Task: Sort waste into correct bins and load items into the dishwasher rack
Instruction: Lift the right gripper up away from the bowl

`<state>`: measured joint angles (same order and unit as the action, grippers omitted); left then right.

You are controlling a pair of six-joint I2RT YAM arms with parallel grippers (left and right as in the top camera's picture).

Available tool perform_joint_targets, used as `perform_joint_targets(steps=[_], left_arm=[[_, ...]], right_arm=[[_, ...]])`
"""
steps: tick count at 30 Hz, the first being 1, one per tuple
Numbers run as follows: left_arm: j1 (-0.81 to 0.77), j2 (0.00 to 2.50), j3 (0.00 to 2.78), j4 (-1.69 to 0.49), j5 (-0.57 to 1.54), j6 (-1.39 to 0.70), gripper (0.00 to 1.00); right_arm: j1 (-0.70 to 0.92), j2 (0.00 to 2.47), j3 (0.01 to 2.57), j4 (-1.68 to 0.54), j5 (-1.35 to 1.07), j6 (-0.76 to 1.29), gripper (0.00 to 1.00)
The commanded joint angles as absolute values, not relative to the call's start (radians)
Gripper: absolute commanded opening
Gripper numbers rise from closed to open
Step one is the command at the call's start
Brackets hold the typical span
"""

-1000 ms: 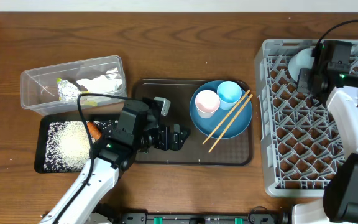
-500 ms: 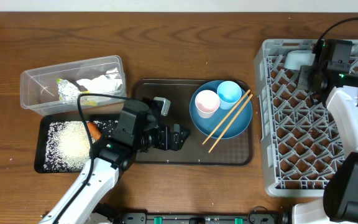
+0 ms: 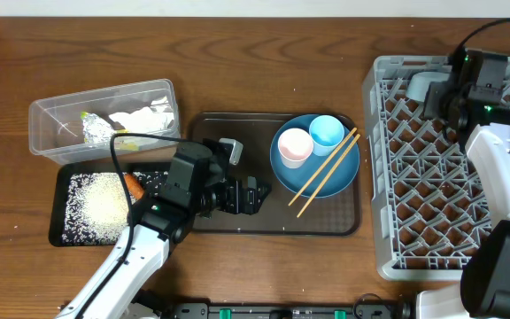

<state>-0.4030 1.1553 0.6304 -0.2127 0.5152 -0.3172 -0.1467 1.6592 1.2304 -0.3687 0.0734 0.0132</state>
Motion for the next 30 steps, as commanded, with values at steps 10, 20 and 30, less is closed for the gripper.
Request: perform_joint_targets(steps=[10,20,30], left_arm=[[-0.403,1.143,0.646,-0.212,0.503,-0.312,0.98],[-0.403,1.143,0.646,-0.212,0.503,-0.312,0.98],[-0.403,1.143,0.646,-0.213,0.504,-0.312,0.98]], right_arm=[[-0.186,1.750,1.247,-0.058,0.064,0.003,0.02],[-0.189,1.878,1.247,0.021,0.021,0.003,0.01],[-0.189,1.743,1.247,-0.196,0.022,0.004,0.01]])
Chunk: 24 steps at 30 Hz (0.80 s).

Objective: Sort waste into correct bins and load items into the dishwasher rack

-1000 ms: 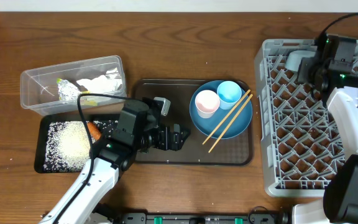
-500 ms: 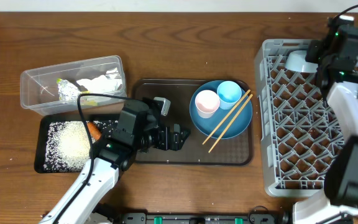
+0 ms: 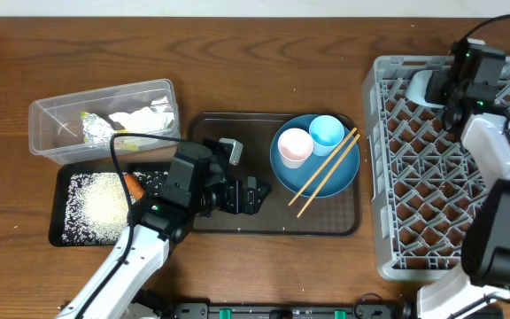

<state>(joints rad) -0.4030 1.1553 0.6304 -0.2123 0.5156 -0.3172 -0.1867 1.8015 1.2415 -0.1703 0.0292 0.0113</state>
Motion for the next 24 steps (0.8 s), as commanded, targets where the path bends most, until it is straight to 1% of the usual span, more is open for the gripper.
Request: perform_joint_targets(steps=[1,7,16,24], left_arm=[[-0.403,1.143,0.646,-0.213,0.504,-0.312,0.98],[-0.403,1.143,0.646,-0.212,0.504,-0.312,0.98],[-0.403,1.143,0.646,-0.213,0.504,-0.312,0.98],[-0.403,1.143,0.646,-0.213,0.504,-0.312,0.98]], right_arm=[[-0.189,1.735,1.247,-0.218,0.024,0.004,0.01],[-0.190,1.727,1.247,-0.297,0.041,0.003,0.01],[-0.189,1.713,1.247,-0.183,0.041,0.019,0.01],[-0.190,1.786,1.247,-0.194,0.041,0.022,0.01]])
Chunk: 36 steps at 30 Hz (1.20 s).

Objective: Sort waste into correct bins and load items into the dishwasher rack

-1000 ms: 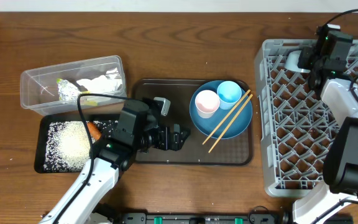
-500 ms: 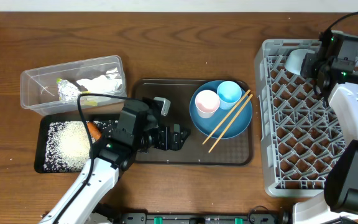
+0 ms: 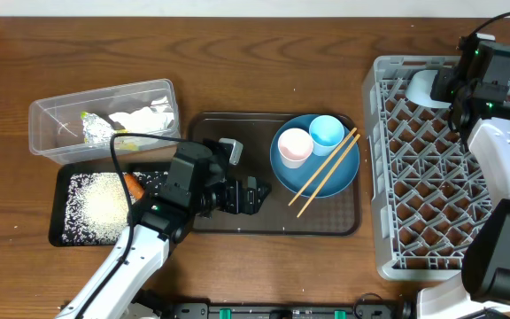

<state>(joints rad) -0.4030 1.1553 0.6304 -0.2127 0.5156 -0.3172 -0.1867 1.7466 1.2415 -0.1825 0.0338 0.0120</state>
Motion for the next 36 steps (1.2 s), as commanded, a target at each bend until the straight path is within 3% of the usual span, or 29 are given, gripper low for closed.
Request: perform_joint_targets(steps=[1,14,24,26,28,30,32,33,36], left_arm=[[-0.403,1.143,0.646,-0.213,0.504,-0.312,0.98],[-0.403,1.143,0.646,-0.213,0.503,-0.312,0.98],[-0.403,1.143,0.646,-0.212,0.503,-0.312,0.98],[-0.403,1.143,0.646,-0.212,0.503,-0.312,0.98],[-0.403,1.143,0.646,-0.212,0.503,-0.312,0.98],[-0.403,1.143,0.646,-0.212,0.503,-0.312,0.98],[-0.403,1.143,0.646,-0.212,0.503,-0.312,0.98],[-0.403,1.143,0.646,-0.212,0.503,-0.312,0.98],[-0.403,1.143,0.646,-0.206,0.503,-0.312,0.98]], right_arm=[[-0.190,1.795,1.247,-0.207,0.041,0.022,0.01],[-0.188,1.758,1.248,-0.349,0.031,0.022,0.01],[-0.112,1.515,1.249,-0.433,-0.067,0.022,0.03],[-0.089,1.474,1.249,-0.493,-0.137,0.024,0.13],[-0.066,1.441,1.249,-0.570,-0.222,0.052,0.31],[-0.044,1.423,1.249,-0.654,-0.302,0.075,0.57],[-0.028,1.420,1.249,-0.719,-0.344,0.078,0.93],[-0.020,1.420,1.249,-0.748,-0.348,0.078,0.99],[-0.011,1.421,1.249,-0.812,-0.340,0.077,0.99]])
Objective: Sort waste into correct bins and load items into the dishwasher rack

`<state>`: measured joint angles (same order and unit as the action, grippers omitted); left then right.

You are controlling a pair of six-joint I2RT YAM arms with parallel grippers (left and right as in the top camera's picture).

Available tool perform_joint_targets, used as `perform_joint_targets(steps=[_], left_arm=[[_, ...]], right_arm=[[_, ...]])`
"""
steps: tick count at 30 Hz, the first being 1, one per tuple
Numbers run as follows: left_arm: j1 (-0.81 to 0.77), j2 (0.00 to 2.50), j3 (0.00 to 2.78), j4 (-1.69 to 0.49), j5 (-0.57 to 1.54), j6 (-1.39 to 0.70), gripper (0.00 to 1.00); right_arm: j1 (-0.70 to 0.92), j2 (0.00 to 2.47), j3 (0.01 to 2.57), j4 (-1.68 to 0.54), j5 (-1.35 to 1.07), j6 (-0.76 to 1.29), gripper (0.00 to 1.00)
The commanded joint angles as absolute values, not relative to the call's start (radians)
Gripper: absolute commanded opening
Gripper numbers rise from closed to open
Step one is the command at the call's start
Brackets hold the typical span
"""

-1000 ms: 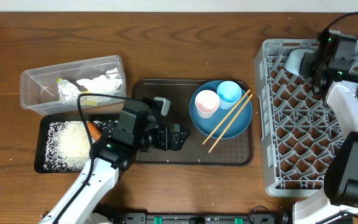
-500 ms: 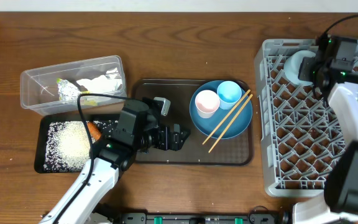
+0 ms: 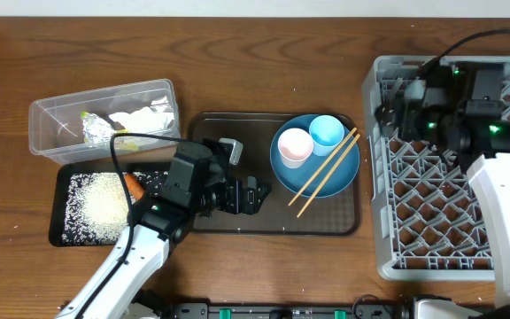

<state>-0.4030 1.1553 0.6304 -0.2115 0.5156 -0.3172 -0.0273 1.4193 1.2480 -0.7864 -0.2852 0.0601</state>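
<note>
A blue plate [image 3: 315, 164] on the dark tray [image 3: 277, 226] carries a pale pink cup [image 3: 294, 146], a light blue cup [image 3: 326, 131] and a pair of chopsticks [image 3: 326, 174]. At the right stands the grey dishwasher rack [image 3: 432, 213]. A white cup [image 3: 412, 88] in its far left corner is mostly hidden by my right arm. My right gripper [image 3: 388, 112] hangs open over the rack's left edge, holding nothing. My left gripper [image 3: 255, 195] rests low on the tray, left of the plate. Dark fingers against the dark tray hide its state.
A clear plastic bin [image 3: 104, 115] with foil and paper scraps sits at the back left. In front of it lies a black tray [image 3: 65, 232] with rice and an orange scrap [image 3: 133, 184]. Bare wood runs along the far edge.
My right arm has swung left, from the rack's far side beside the white cup to its left edge, nearer the plate. The left arm has not moved.
My right gripper was at the white cup in the rack's far left corner. Then it stood slightly farther back, with the cup lying in the rack. Then it was apart from the cup. Now it hangs at the rack's left edge. Left arm still throughout.
</note>
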Motion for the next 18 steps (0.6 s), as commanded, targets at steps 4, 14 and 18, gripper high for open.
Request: perform_joint_targets(steps=[4,14,18], left_arm=[[-0.403,1.143,0.646,-0.201,0.504,-0.312,0.98],[-0.403,1.143,0.646,-0.072,0.503,-0.462,0.81],[-0.403,1.143,0.646,0.041,0.460,-0.539,0.75]], right_arm=[[-0.012,1.421,1.249,-0.846,-0.340,0.078,0.99],[-0.012,1.421,1.249,-0.847,-0.341,0.078,0.99],[-0.012,1.421,1.249,-0.847,-0.340,0.078,0.99]])
